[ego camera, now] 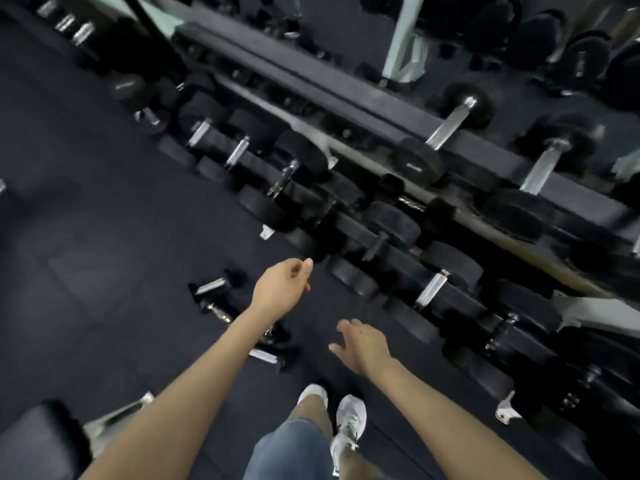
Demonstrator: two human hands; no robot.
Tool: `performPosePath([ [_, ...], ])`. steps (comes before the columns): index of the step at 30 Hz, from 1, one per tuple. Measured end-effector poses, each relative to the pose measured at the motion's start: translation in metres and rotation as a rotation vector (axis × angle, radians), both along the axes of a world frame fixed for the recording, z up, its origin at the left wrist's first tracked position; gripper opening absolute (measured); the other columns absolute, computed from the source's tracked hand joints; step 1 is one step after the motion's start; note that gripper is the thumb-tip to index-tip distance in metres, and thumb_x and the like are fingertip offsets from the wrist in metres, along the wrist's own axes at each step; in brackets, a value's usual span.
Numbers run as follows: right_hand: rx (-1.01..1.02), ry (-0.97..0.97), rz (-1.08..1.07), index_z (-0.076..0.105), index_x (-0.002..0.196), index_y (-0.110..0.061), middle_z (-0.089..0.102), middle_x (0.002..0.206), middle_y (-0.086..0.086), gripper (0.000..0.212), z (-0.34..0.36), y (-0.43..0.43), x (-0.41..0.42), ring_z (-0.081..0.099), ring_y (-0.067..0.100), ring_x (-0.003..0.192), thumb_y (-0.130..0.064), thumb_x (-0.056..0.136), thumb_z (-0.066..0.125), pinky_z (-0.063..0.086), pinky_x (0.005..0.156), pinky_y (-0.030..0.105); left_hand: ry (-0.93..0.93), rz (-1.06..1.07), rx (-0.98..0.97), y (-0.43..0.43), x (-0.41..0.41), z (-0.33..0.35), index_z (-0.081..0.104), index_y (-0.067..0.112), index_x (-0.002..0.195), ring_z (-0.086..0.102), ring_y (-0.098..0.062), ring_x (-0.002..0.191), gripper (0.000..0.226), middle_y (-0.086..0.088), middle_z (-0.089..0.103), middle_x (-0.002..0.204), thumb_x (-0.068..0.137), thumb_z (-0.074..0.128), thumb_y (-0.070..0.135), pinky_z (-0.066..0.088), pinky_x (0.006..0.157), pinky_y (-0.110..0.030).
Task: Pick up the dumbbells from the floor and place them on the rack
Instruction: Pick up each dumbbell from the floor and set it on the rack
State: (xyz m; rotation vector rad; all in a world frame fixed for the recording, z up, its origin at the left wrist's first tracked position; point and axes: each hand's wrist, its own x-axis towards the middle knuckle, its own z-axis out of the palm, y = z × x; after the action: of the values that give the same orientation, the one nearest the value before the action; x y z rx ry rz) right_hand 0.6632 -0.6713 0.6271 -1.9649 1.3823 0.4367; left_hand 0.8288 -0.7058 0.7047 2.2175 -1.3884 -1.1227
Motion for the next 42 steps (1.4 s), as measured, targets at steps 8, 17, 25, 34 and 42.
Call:
performPosePath([
  [8,0.114,0.070,0.206,0.049,0.128,-0.011,0.055,0.129,0.012,0.044,-0.057,0.042,0.068,0.056,0.032,0.115,-0.039,0.094,0.050,0.046,0.088,0.036,-0.046,0.226,0.125,0.089,0.099,-0.069,0.063,0.009,0.092,0.067,-0.021,0.084,0.045,0.001,0.072,0.082,0.097,0.036,0.044,0.051,0.083,-0.037],
  [17,0.124,0.145,0.225,0.051,0.121,-0.010,0.058,0.121,0.013,0.039,-0.166,0.040,0.173,0.059,0.033,0.108,-0.037,0.093,0.049,0.048,0.079,0.036,0.011,0.270,0.192,0.115,0.222,-0.183,0.065,0.011,0.095,0.067,-0.019,0.087,0.044,0.010,0.067,0.074,0.097,0.035,0.043,0.050,0.086,-0.037],
  [25,0.204,0.200,-0.065,0.053,0.121,-0.011,0.059,0.121,0.011,0.041,-0.323,0.029,0.241,0.058,0.031,0.111,-0.041,0.092,0.052,0.046,0.086,0.036,0.039,0.160,0.258,0.095,0.288,-0.350,0.063,0.007,0.092,0.066,-0.023,0.087,0.047,0.000,0.071,0.086,0.098,0.033,0.042,0.047,0.079,-0.034],
  [34,0.341,0.026,-0.517,0.057,0.119,-0.008,0.068,0.106,0.009,0.045,-0.528,-0.003,0.282,0.063,0.027,0.103,-0.039,0.087,0.063,0.041,0.077,0.024,0.074,0.285,0.352,0.051,0.287,-0.574,0.061,0.010,0.100,0.060,-0.027,0.102,0.038,-0.007,0.066,0.101,0.098,0.037,0.038,0.036,0.076,-0.026],
  [42,0.375,-0.116,-0.776,0.048,0.128,-0.009,0.061,0.101,0.002,0.059,-0.667,-0.030,0.308,0.060,0.019,0.093,-0.040,0.082,0.069,0.047,0.080,0.029,0.394,0.482,0.293,0.012,0.266,-0.724,0.059,0.011,0.117,0.057,-0.015,0.108,0.038,-0.004,0.064,0.118,0.093,0.050,0.039,0.040,0.086,-0.023],
])
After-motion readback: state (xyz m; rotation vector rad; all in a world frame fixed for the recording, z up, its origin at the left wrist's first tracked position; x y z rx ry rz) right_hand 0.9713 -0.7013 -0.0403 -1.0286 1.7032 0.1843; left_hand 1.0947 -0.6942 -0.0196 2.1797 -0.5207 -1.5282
